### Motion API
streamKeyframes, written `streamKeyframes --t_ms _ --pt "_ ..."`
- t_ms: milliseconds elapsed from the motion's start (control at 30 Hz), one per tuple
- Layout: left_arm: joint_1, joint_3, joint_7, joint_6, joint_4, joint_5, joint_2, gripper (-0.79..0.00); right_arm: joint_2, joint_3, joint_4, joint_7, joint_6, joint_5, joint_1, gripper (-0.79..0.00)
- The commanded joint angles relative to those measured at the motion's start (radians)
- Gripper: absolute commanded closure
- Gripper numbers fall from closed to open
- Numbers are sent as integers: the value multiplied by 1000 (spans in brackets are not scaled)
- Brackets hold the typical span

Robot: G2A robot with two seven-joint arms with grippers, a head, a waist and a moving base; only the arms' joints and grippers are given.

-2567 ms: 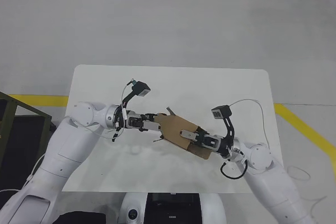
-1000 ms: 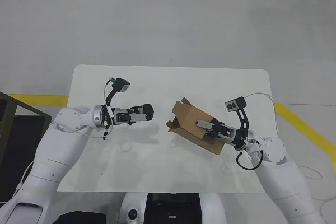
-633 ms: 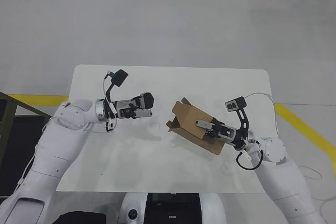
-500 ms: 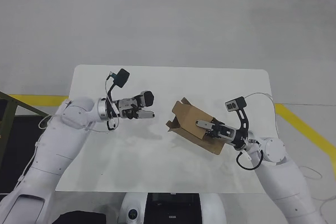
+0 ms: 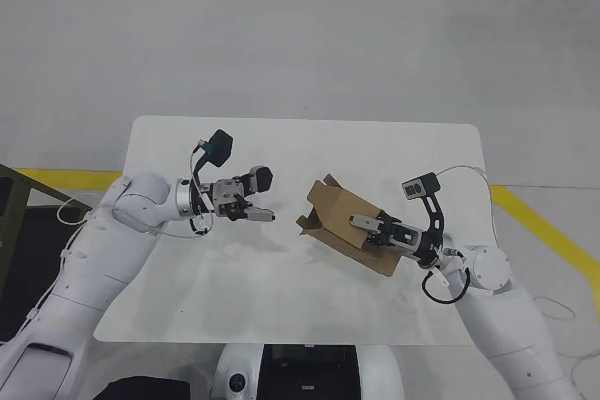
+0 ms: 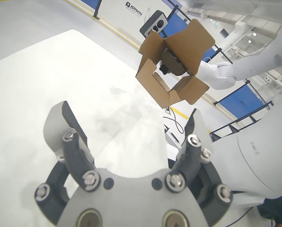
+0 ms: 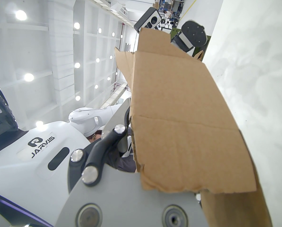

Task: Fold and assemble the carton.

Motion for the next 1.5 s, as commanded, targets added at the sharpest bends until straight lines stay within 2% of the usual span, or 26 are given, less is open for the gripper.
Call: streamKeyframes --t_ms 0,167,233,333,800,900,1000,1167,1300,1467 --pt "20 -4 39 0 -33 72 3 -785 0 0 0 0 0 0 0 0" --pt "49 -18 185 0 -114 285 15 -785 0 0 0 0 0 0 0 0" --pt "66 -20 288 0 -143 409 22 -785 0 0 0 0 0 0 0 0" --pt "86 -2 442 0 -137 523 37 -785 0 0 0 0 0 0 0 0" --pt "86 -2 442 0 -137 523 37 -785 0 0 0 0 0 0 0 0" --pt "95 -3 468 67 -159 607 32 -785 0 0 0 0 0 0 0 0" --pt "109 18 503 46 -136 668 26 -785 0 0 0 0 0 0 0 0" --pt "87 34 532 15 -81 738 19 -785 0 0 0 0 0 0 0 0" --pt "87 59 625 0 -98 860 20 -785 0 0 0 0 0 0 0 0" --pt "93 93 840 0 -118 1091 37 -785 0 0 0 0 0 0 0 0"
